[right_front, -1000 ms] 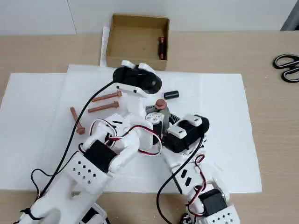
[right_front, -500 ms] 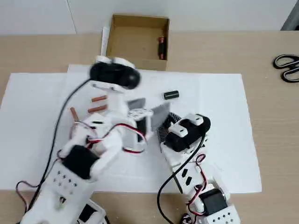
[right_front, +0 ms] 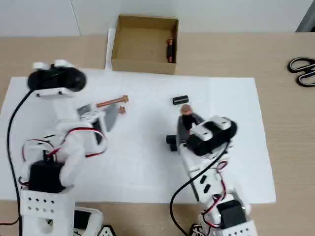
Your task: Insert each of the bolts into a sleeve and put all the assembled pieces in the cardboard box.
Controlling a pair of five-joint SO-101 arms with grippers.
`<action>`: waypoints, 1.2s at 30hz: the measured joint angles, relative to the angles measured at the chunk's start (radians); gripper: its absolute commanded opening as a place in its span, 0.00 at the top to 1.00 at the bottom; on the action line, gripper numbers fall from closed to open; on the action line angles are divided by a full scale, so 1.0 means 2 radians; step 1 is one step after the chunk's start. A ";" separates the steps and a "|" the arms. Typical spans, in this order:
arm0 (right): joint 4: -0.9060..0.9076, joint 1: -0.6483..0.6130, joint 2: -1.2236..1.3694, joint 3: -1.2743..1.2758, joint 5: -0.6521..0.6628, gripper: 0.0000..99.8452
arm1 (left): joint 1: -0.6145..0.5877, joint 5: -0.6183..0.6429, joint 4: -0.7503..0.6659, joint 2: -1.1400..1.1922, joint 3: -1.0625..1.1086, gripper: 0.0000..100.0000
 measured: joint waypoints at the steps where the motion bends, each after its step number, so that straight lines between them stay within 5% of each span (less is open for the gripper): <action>1: 0.005 0.002 0.016 -0.024 0.000 1.00 | -0.012 -0.015 0.002 0.000 0.006 0.78; 10: -0.008 0.005 0.297 -0.288 0.000 1.00 | -0.062 -0.078 -0.020 0.000 0.025 0.79; 25: -0.251 0.005 0.845 -0.624 0.000 1.00 | -0.062 -0.079 -0.020 -0.002 0.056 0.79; 36: -0.262 0.008 1.150 -0.875 0.000 1.00 | -0.062 -0.079 -0.020 -0.002 0.057 0.79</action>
